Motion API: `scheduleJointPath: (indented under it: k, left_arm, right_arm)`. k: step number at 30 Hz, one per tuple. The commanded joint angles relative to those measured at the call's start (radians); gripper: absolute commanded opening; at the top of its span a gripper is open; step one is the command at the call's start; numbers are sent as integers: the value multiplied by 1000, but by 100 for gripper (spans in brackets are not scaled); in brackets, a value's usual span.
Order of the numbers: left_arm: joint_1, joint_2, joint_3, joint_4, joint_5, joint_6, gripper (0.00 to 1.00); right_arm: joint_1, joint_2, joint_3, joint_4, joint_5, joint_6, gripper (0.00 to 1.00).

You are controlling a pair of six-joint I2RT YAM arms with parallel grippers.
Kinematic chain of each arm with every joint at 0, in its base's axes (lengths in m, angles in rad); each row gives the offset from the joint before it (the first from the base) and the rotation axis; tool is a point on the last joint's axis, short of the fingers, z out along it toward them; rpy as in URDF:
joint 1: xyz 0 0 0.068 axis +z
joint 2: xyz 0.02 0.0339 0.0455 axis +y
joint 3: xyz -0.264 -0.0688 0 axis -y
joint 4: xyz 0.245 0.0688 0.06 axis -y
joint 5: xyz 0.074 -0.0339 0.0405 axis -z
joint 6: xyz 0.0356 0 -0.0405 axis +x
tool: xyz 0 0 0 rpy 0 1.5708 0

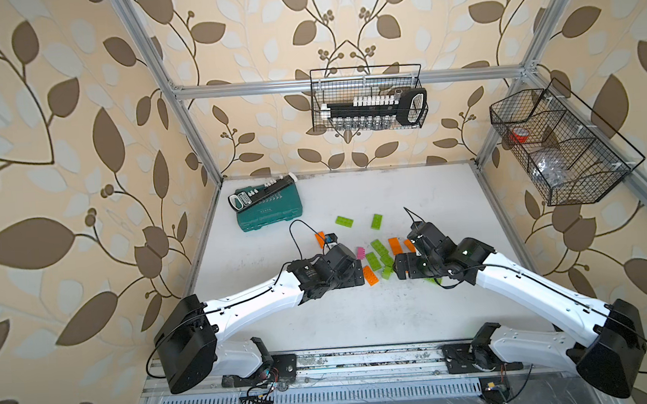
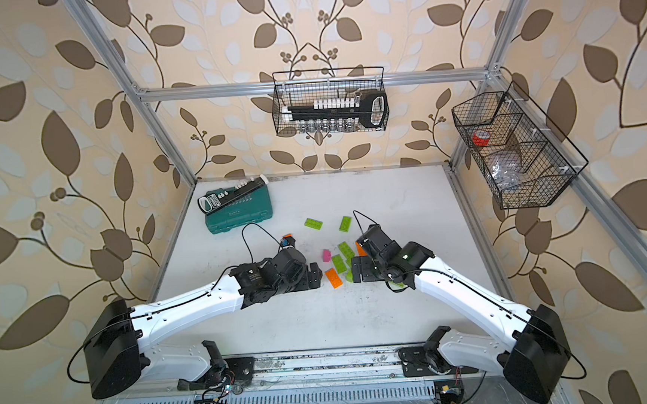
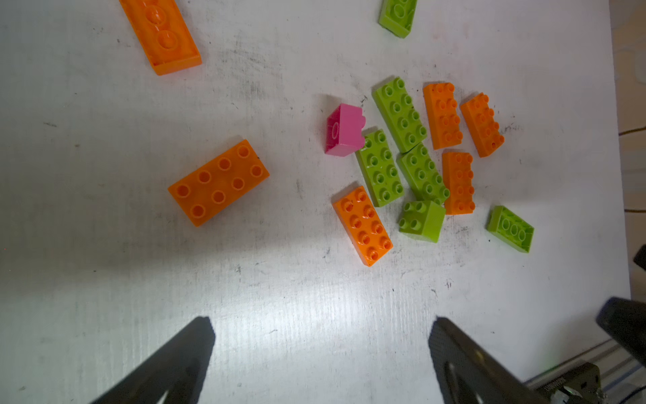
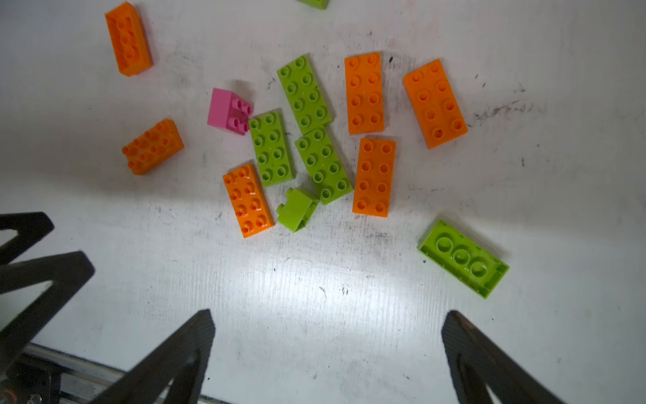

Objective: Assemble a small pinwheel with lego
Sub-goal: Move the lego brick at the center of the board.

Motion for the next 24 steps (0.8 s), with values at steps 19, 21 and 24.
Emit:
scheduleJointPath:
  k: [19,21,24]
  left_arm:
    - [392,-323,-258,-11,192,-51,94]
    - [419,-331,-262,-22,205,-45,99]
    - [443,-333,-262,-27,218,-42,99]
  right_arm:
    - [139,506,332,-28,-127,-47,59]
    - [139,553,365,-36,-124,-51,57]
    - [138,623,409,-52,-112,-59,57]
